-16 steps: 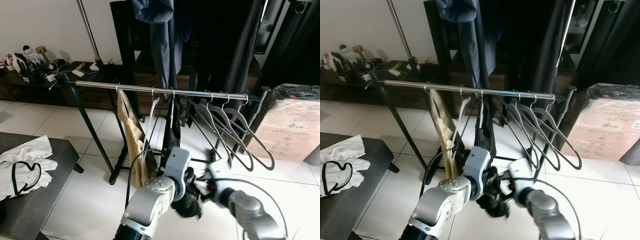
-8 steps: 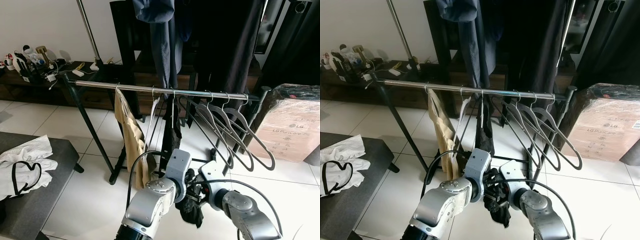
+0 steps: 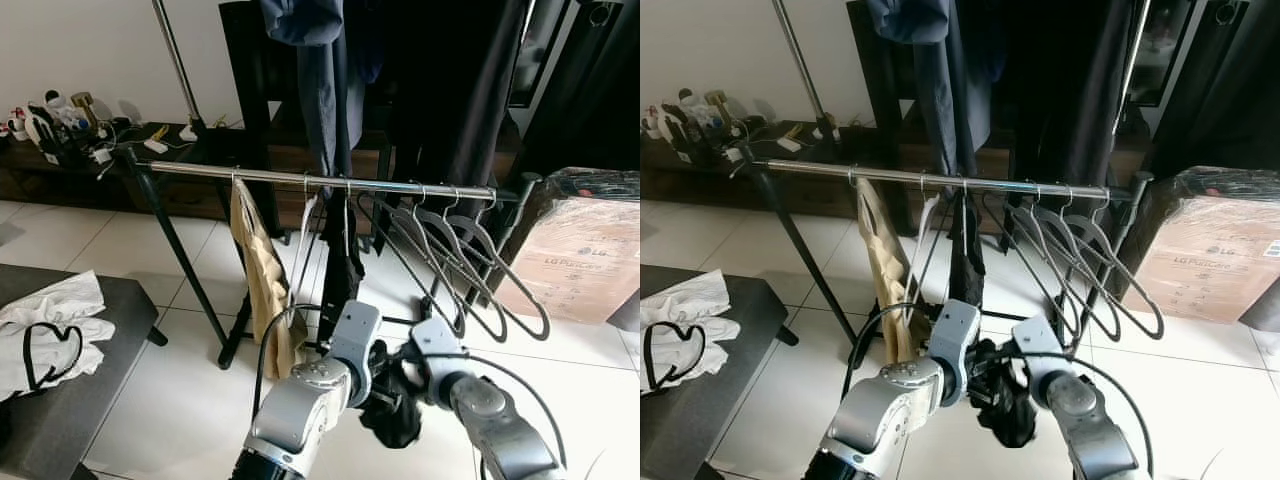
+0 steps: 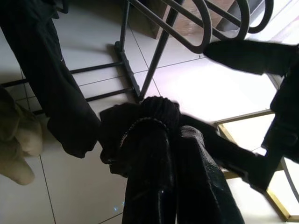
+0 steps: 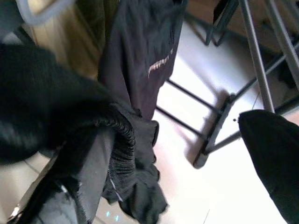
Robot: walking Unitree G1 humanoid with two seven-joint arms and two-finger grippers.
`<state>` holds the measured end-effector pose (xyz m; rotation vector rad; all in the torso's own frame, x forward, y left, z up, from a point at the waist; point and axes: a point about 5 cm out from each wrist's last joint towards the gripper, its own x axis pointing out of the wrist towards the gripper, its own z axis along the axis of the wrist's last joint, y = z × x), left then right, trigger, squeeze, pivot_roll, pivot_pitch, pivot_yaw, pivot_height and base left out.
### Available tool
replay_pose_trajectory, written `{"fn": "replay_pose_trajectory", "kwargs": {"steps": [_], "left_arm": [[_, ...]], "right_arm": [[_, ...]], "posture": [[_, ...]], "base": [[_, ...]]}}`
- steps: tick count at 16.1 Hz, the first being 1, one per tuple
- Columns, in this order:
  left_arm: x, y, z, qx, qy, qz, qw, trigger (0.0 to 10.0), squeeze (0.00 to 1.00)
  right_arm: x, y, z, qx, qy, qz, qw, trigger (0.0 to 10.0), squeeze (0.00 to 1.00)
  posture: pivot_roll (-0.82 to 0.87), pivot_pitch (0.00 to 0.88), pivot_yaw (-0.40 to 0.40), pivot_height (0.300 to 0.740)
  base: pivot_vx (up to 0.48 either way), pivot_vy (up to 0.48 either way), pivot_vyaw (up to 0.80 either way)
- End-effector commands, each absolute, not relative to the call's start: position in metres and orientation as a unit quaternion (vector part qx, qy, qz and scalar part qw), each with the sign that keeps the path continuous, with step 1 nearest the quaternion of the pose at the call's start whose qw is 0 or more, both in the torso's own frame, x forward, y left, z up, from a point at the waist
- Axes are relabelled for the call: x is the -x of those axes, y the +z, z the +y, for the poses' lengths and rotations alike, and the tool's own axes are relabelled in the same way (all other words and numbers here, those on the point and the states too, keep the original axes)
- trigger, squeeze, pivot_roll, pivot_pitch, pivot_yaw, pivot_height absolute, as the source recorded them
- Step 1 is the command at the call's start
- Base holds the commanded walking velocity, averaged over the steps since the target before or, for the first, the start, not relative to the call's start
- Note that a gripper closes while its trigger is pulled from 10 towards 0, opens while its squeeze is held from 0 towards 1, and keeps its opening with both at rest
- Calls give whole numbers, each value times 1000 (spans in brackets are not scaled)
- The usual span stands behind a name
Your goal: Hang hanger
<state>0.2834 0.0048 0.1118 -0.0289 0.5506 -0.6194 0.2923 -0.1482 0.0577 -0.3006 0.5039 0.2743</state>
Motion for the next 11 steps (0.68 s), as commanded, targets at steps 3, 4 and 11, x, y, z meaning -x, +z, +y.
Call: {"fn": "replay_pose_trajectory", "kwargs": {"steps": [3,4,11], "left_arm": [[-283,112,4,13,-302,274,913,10000,0],[-283,112,4,13,-302,274,913,10000,0],[-283,111,4,14,-300,274,914,10000,0]], "right_arm": [[-297,74,-133,85,166,191,964,10000,0],[-296,75,-130,71,178,192,963,10000,0],[-280,62,-139,107,246,248,931,10000,0]], "posture": [[-35,86,9,740],[-35,86,9,740],[-42,86,10,740]], "base": [[0,0,0],[0,0,0],[0,0,0]]}}
